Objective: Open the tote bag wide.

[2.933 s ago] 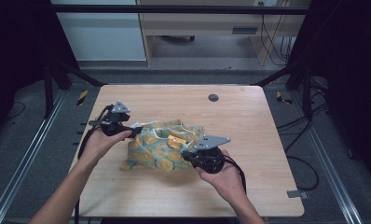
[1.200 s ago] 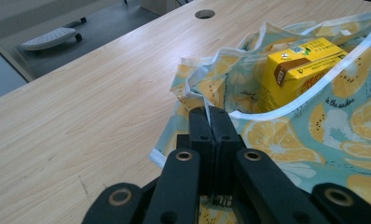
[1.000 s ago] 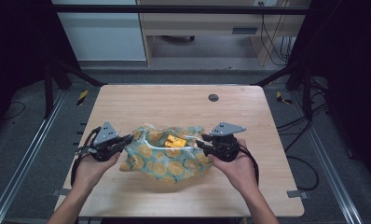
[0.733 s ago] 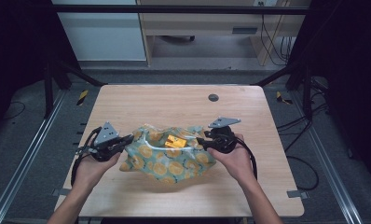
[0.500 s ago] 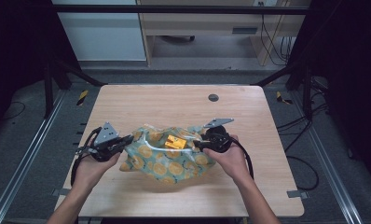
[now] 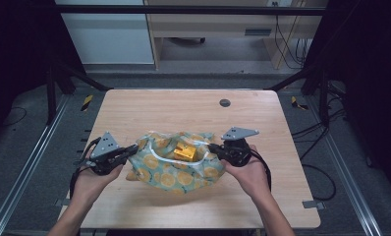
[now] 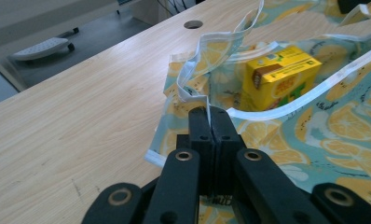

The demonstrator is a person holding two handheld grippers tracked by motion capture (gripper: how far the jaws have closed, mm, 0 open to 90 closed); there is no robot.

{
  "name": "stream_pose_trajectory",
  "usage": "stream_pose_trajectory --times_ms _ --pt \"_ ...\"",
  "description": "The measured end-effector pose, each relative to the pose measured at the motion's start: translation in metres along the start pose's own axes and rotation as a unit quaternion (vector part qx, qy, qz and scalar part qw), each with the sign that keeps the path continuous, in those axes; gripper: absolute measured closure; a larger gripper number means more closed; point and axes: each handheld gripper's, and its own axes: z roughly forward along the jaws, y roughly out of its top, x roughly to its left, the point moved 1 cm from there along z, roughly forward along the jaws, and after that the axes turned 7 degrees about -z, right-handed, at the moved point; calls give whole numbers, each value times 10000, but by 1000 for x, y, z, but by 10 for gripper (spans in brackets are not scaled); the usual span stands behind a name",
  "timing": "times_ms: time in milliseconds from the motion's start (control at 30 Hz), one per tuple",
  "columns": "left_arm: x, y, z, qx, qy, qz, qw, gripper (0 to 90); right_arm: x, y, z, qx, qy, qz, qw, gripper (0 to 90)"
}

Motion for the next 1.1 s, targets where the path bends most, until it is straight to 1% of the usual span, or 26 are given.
stream_pose_trajectory --times_ms 167,233,333,400,500,733,933,1100 --pt "-8 -8 -7 1 -119 79 9999 894 17 -11 -17 -143 156 -132 9997 900" --pt "-12 -12 -8 -11 -169 87 9998 893 21 -16 -22 -198 194 -150 9995 900" --pt "-15 -19 -9 18 -252 151 9996 893 25 -23 -26 -263 275 -183 9991 900" --pt "-16 -23 -9 51 -298 171 9994 891 29 -31 -26 -217 328 -216 9990 900" --pt "-17 -28 -9 94 -341 157 9993 889 31 -35 -25 -174 366 -244 9989 900" --pt "-15 -37 -5 173 -315 33 9993 890 32 -43 -20 -40 384 -219 9990 900" --pt "-16 -45 -1 271 -321 -13 9991 896 36 -50 -15 54 475 -281 9985 900" --pt "-15 -51 1 304 -326 -71 9990 897 39 -57 -11 158 537 -347 9978 900"
